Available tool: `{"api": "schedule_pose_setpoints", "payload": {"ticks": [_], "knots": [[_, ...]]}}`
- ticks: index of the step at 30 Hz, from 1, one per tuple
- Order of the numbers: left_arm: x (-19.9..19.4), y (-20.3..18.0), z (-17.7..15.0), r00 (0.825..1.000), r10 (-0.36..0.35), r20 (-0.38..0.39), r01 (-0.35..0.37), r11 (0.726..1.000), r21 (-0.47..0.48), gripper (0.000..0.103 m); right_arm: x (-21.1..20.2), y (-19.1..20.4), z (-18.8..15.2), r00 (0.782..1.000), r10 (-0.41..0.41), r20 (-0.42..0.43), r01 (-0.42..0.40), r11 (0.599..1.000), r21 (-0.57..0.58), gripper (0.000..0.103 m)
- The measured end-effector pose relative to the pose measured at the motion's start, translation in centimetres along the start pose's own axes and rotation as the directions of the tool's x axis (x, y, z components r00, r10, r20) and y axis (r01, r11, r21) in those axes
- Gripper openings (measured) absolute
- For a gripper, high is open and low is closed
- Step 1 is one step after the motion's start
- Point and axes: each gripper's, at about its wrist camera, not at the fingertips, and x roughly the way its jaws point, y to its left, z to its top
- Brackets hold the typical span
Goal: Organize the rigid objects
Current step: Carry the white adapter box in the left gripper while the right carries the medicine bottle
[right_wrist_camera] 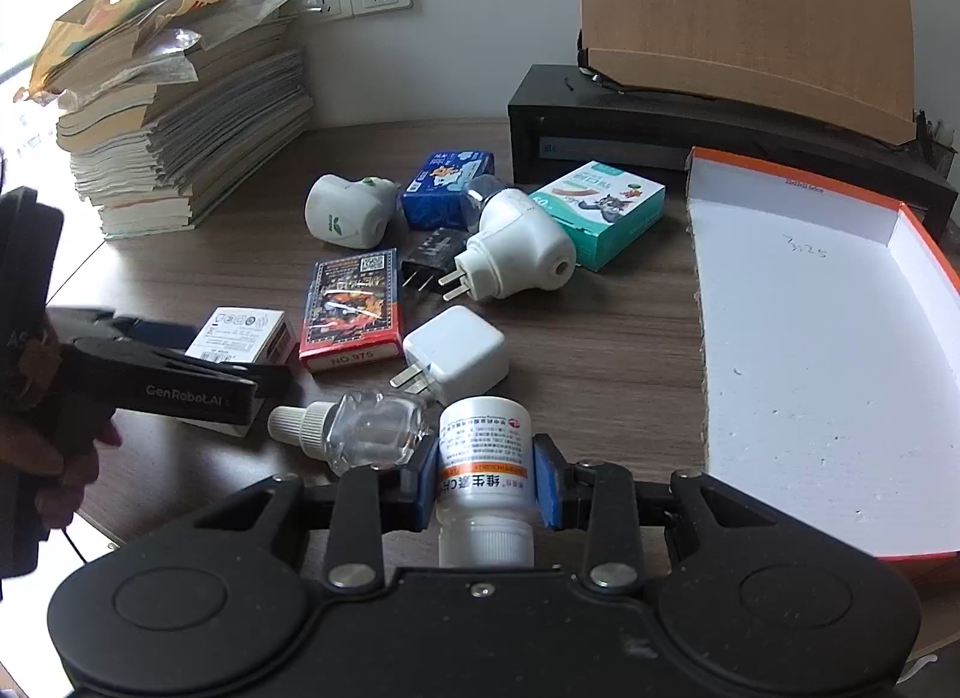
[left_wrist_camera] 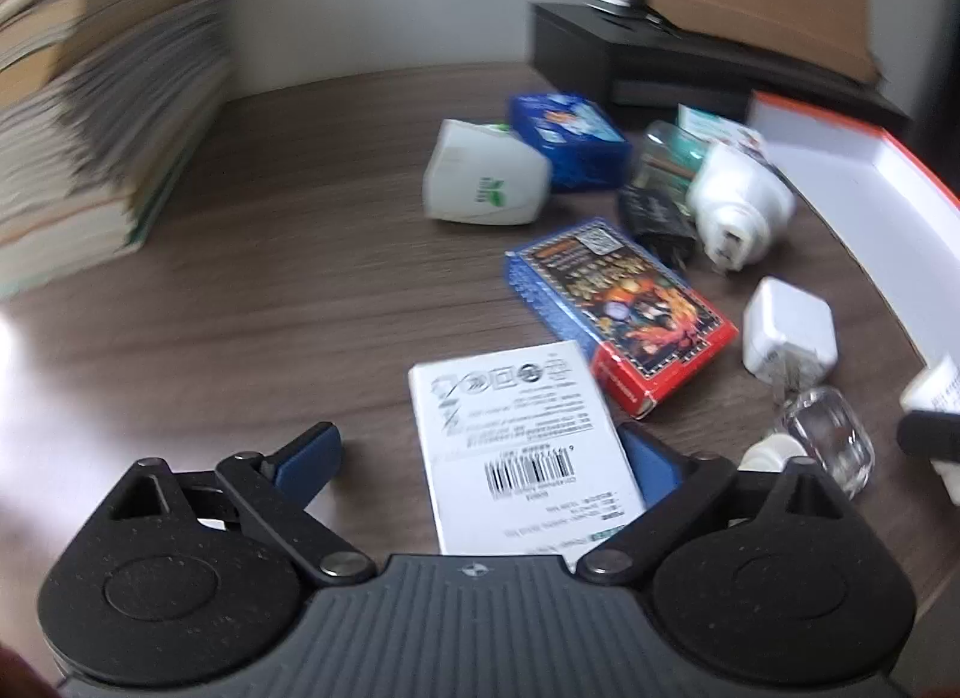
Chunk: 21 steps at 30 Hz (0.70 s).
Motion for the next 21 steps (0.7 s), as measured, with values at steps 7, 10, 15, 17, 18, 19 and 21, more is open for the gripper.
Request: {"api": "schedule_pose_setpoints", "payload": {"ticks": [7, 10, 15, 17, 18, 19, 21], "knots": [[-1.1, -1.0, 0.0, 0.998, 0.057, 0.011, -0.056, 0.996, -0.074, 0.060, -0.6, -0.2, 0.5, 1.000, 0.008, 0.017, -0.008, 1.000, 0.014, 0.040], [-1.6, -0.6, 0.3, 0.998, 0.060, -0.014, -0.061, 0.988, -0.142, 0.060, -1.1, 0.0, 0.7, 0.999, 0.019, 0.032, -0.020, 1.000, 0.007, 0.040], [-3.8, -0.7, 1.3, 0.997, 0.075, -0.006, -0.075, 0.977, -0.199, 0.060, -1.8, -0.3, 1.1, 0.999, 0.032, 0.043, -0.032, 0.999, 0.013, 0.040], [-4.8, -1.2, 1.7, 0.997, 0.081, 0.010, -0.078, 0.976, -0.203, 0.060, -2.2, -0.4, 1.3, 0.998, 0.037, 0.053, -0.038, 0.999, 0.015, 0.040], [-5.2, -1.4, 2.0, 0.997, 0.081, 0.016, -0.076, 0.976, -0.205, 0.060, -2.4, -0.5, 1.4, 0.997, 0.042, 0.057, -0.043, 0.999, 0.018, 0.040], [-5.7, -1.8, 2.2, 0.996, 0.082, 0.020, -0.076, 0.976, -0.204, 0.060, -2.6, -0.7, 1.6, 0.997, 0.047, 0.063, -0.048, 0.999, 0.024, 0.040], [-6.4, -2.5, 2.6, 0.996, 0.083, 0.026, -0.075, 0.974, -0.212, 0.060, -3.2, -1.1, 1.9, 0.996, 0.053, 0.074, -0.056, 0.998, 0.037, 0.040]]}}
